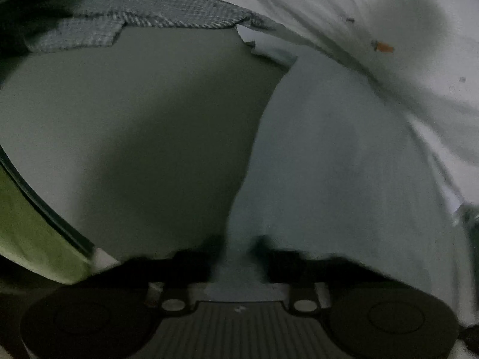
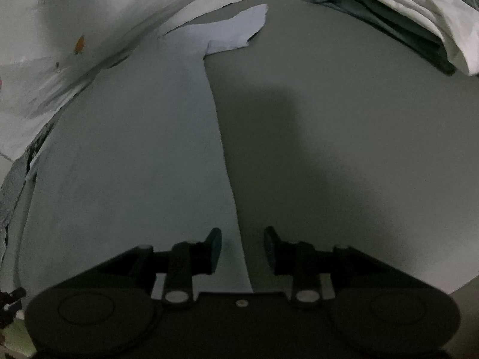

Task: Fold clothes

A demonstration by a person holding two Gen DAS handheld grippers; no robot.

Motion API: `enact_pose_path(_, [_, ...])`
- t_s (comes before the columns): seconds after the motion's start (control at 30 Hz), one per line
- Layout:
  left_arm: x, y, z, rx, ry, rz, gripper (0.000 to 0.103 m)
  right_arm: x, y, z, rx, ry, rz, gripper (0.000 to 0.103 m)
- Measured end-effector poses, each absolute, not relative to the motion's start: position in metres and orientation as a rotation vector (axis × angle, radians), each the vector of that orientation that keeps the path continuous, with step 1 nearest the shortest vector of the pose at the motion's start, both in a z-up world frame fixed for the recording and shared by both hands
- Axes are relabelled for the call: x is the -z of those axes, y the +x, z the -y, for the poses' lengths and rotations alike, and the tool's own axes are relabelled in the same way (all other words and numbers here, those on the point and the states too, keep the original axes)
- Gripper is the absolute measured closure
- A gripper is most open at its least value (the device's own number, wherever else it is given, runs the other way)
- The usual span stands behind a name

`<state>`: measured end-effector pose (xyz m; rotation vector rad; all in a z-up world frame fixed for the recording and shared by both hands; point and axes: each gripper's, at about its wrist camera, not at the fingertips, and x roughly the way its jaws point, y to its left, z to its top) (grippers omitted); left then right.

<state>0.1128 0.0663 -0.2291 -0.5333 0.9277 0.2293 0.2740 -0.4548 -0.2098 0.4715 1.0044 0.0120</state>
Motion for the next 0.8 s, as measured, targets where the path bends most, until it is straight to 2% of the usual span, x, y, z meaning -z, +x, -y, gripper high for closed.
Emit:
enact_pose_path(0.17, [0.224,0.101,-0.069,-0.228,-0.588,-0.898,0.099,0.210,0.272,0.450,-0.032,0.466,-1.020,0.068])
enact_pose_path(0.2, [0.225,0.102,-0.071,-0.227,-0.609,-0.894,0.099,0.210,0.272,0.448,-0.038,0.454,-1.021,0.074])
enact_pose_path(0.27, [0.226,0.100,-0.075,-0.234,-0.659,-0.885,0.099,0.211,0.274,0.447,-0.055,0.433,-1.035,0.103])
enact_pose_path(0.47, [0.204,0.095,-0.080,-0.224,-0.652,-0.857,0.099,0.184,0.263,0.448,-0.005,0.449,-0.983,0.103])
enact_pose_path(0.57, [0.219,0.103,-0.079,-0.235,-0.615,-0.917,0.098,0.191,0.271,0.436,0.006,0.325,-1.038,0.103])
enact_pose_path(0.67, [0.227,0.109,-0.076,-0.227,-0.553,-0.949,0.093,0.198,0.283,0.422,0.043,0.245,-1.093,0.100])
enact_pose_path(0.73, [0.224,0.109,-0.082,-0.222,-0.542,-0.957,0.090,0.192,0.287,0.411,0.093,0.172,-1.086,0.091])
enact_pose_path(0.8, [0.221,0.110,-0.090,-0.219,-0.543,-0.964,0.086,0.186,0.293,0.398,0.155,0.095,-1.074,0.064])
